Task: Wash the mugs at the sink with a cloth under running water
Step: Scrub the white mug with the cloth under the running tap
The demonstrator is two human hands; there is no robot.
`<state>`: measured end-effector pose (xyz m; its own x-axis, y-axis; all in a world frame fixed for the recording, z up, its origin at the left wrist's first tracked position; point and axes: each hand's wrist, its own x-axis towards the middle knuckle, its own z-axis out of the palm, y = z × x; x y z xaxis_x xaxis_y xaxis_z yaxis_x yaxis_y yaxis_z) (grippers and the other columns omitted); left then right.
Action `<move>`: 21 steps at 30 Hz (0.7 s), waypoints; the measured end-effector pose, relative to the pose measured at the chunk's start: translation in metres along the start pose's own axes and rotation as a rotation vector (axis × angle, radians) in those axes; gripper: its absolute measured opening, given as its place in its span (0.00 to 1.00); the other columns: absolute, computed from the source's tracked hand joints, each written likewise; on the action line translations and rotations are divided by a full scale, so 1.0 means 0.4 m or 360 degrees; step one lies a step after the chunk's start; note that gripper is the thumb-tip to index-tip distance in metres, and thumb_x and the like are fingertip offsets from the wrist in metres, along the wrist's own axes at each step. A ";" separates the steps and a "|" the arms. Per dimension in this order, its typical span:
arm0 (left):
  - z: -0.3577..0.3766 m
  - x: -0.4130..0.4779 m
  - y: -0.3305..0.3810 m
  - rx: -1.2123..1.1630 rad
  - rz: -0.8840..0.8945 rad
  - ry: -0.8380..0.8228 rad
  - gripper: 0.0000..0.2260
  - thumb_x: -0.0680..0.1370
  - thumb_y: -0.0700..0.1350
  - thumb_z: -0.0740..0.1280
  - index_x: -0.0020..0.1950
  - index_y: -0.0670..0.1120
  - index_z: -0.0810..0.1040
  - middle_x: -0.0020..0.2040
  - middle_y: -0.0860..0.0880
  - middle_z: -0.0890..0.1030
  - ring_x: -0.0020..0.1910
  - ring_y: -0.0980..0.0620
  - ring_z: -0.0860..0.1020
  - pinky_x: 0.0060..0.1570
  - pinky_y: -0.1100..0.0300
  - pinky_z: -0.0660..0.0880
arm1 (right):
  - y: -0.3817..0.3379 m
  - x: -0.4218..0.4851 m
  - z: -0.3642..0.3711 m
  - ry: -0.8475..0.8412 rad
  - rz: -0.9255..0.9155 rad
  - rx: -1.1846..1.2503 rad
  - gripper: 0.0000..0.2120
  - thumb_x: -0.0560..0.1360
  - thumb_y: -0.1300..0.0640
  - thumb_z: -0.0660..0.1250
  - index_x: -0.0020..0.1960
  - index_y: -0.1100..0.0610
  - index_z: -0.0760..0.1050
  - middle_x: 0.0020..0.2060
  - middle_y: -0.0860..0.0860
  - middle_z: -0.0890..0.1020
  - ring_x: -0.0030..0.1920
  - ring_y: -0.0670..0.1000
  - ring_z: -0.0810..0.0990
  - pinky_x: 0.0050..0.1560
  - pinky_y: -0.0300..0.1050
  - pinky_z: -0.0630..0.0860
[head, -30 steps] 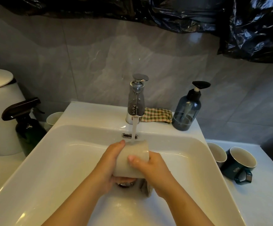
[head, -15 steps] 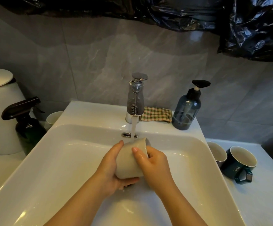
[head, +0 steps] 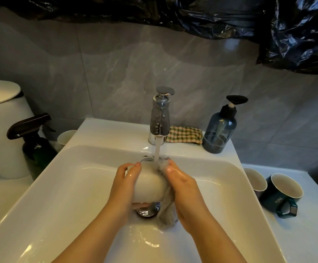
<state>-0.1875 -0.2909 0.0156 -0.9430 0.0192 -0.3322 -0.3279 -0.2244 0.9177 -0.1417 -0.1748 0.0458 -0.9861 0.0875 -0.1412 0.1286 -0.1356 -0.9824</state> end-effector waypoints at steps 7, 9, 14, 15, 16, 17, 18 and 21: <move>-0.012 -0.011 -0.027 0.1070 0.0891 -0.0263 0.20 0.61 0.66 0.61 0.51 0.64 0.69 0.53 0.60 0.74 0.52 0.60 0.74 0.48 0.66 0.71 | 0.008 0.025 -0.013 0.0419 0.0148 0.0052 0.07 0.75 0.53 0.67 0.41 0.50 0.83 0.45 0.51 0.83 0.46 0.52 0.81 0.46 0.49 0.79; 0.006 -0.013 -0.032 0.0986 0.0892 -0.0229 0.18 0.64 0.65 0.62 0.51 0.63 0.69 0.53 0.59 0.74 0.52 0.59 0.75 0.49 0.65 0.72 | 0.004 0.019 -0.013 0.0472 0.0182 0.0008 0.08 0.76 0.49 0.64 0.44 0.48 0.82 0.45 0.50 0.83 0.44 0.50 0.80 0.41 0.46 0.78; 0.024 -0.001 -0.005 -0.0263 0.0042 0.0061 0.11 0.78 0.52 0.61 0.56 0.49 0.75 0.50 0.44 0.80 0.46 0.46 0.80 0.29 0.58 0.76 | 0.017 -0.011 0.045 0.0292 -0.0391 -0.0321 0.13 0.75 0.42 0.52 0.56 0.31 0.69 0.62 0.31 0.70 0.61 0.32 0.70 0.62 0.33 0.70; 0.019 -0.003 -0.001 -0.0377 -0.0098 0.0038 0.14 0.78 0.54 0.60 0.58 0.49 0.75 0.51 0.43 0.80 0.48 0.44 0.80 0.29 0.55 0.77 | 0.020 -0.010 0.053 0.0238 -0.0415 -0.0342 0.15 0.73 0.41 0.51 0.59 0.30 0.63 0.59 0.26 0.68 0.57 0.27 0.69 0.59 0.27 0.68; 0.015 -0.006 0.001 -0.0372 -0.0142 0.0015 0.14 0.78 0.55 0.59 0.58 0.50 0.74 0.52 0.43 0.80 0.50 0.43 0.80 0.30 0.53 0.78 | 0.024 -0.005 0.054 0.0213 -0.0414 -0.0323 0.17 0.74 0.42 0.50 0.62 0.30 0.58 0.56 0.24 0.66 0.54 0.24 0.69 0.56 0.24 0.67; 0.013 -0.009 0.002 -0.0305 -0.0086 -0.0009 0.12 0.78 0.55 0.60 0.58 0.51 0.74 0.52 0.43 0.80 0.49 0.43 0.80 0.31 0.52 0.78 | 0.027 0.002 0.051 0.0220 -0.0411 -0.0311 0.18 0.76 0.44 0.49 0.65 0.33 0.56 0.56 0.25 0.66 0.53 0.24 0.68 0.55 0.23 0.67; 0.009 -0.006 -0.002 -0.0184 0.0052 -0.0006 0.10 0.77 0.55 0.61 0.55 0.53 0.74 0.52 0.45 0.79 0.48 0.45 0.79 0.33 0.52 0.78 | 0.034 0.012 0.045 0.0257 -0.0404 -0.0307 0.18 0.79 0.47 0.49 0.67 0.36 0.56 0.57 0.28 0.67 0.53 0.27 0.69 0.55 0.23 0.67; 0.000 0.000 -0.014 0.0426 0.0674 -0.0066 0.12 0.67 0.60 0.64 0.49 0.62 0.73 0.51 0.50 0.78 0.46 0.54 0.77 0.44 0.59 0.76 | 0.027 0.034 0.017 0.0471 -0.0172 -0.0122 0.12 0.82 0.51 0.50 0.60 0.42 0.69 0.52 0.37 0.74 0.53 0.40 0.74 0.60 0.40 0.72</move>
<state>-0.1854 -0.2897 0.0103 -0.9961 0.0204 0.0857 0.0864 0.0366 0.9956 -0.1543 -0.1819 0.0342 -0.9226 0.3820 -0.0542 0.0436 -0.0363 -0.9984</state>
